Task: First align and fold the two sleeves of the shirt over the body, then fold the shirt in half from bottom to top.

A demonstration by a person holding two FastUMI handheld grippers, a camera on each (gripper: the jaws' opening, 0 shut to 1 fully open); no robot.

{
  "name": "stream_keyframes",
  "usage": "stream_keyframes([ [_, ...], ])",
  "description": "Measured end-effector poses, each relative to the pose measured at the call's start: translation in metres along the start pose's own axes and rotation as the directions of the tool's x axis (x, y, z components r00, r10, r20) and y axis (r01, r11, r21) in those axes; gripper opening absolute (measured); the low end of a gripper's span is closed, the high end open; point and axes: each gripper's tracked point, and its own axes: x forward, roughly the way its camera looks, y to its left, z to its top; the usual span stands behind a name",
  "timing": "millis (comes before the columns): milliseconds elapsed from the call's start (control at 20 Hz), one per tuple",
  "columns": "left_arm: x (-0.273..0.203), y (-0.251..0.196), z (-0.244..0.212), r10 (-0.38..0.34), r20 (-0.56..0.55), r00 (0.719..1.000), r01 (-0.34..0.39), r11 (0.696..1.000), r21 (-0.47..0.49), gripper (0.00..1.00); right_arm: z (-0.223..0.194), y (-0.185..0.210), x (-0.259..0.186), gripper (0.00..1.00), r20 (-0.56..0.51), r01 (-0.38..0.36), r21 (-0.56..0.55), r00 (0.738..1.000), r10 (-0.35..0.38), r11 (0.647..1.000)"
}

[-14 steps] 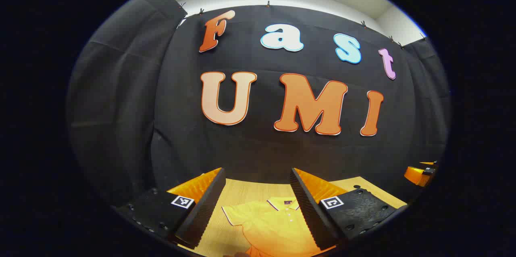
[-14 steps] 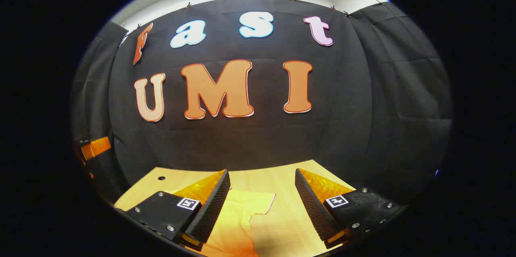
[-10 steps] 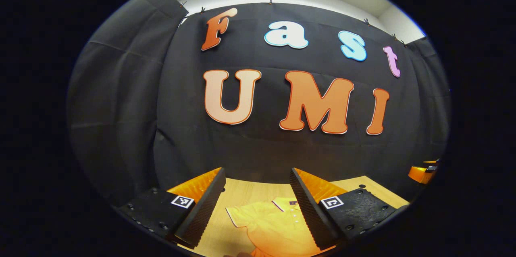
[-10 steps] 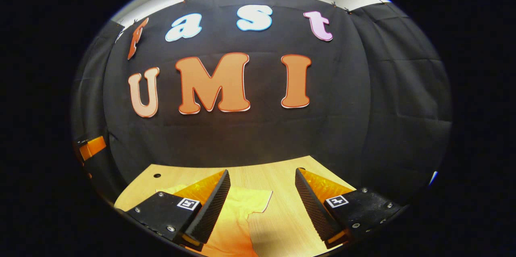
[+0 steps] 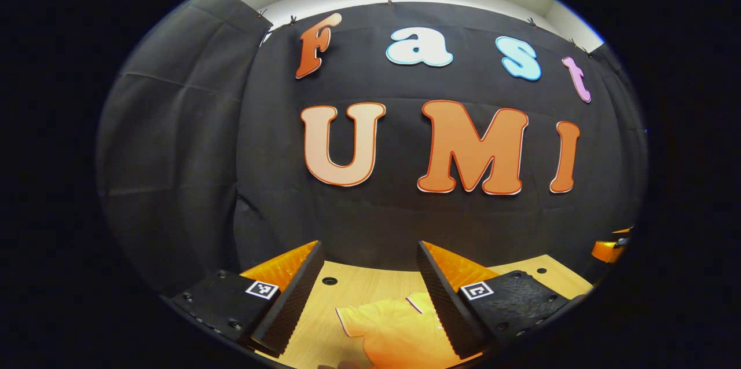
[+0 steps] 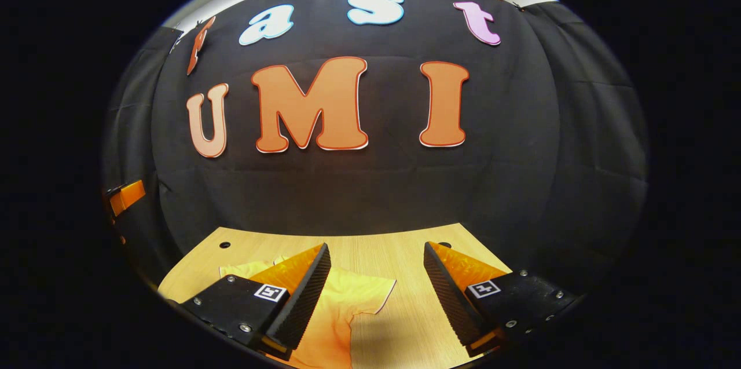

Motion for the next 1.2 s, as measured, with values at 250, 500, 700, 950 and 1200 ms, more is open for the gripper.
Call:
stream_keyframes([
  [250,0.013,-0.010,-0.008,0.018,-0.016,1.000,-0.017,0.999,0.029,0.98,-0.012,-0.012,0.024,0.98,-0.072,-0.005,0.023,0.997,0.007,1.000],
  [500,0.030,-0.016,-0.024,-0.008,-0.058,0.998,0.010,0.999,0.035,0.98,-0.031,-0.021,0.049,0.98,-0.214,0.027,0.044,0.977,-0.017,0.999],
  [700,0.047,-0.016,-0.040,-0.047,-0.097,0.994,0.052,0.997,0.056,0.98,-0.045,-0.020,0.072,0.98,-0.313,0.047,-0.020,0.948,-0.051,0.999],
  [950,0.066,0.005,-0.055,-0.057,-0.126,0.990,0.069,0.993,0.097,0.98,-0.067,-0.009,0.104,0.98,-0.476,0.057,0.014,0.878,-0.044,0.998],
  [1200,0.082,0.020,-0.083,-0.071,-0.196,0.978,0.087,0.993,0.075,0.98,-0.101,-0.006,0.146,0.98,-0.594,0.074,0.018,0.803,-0.049,0.997],
])
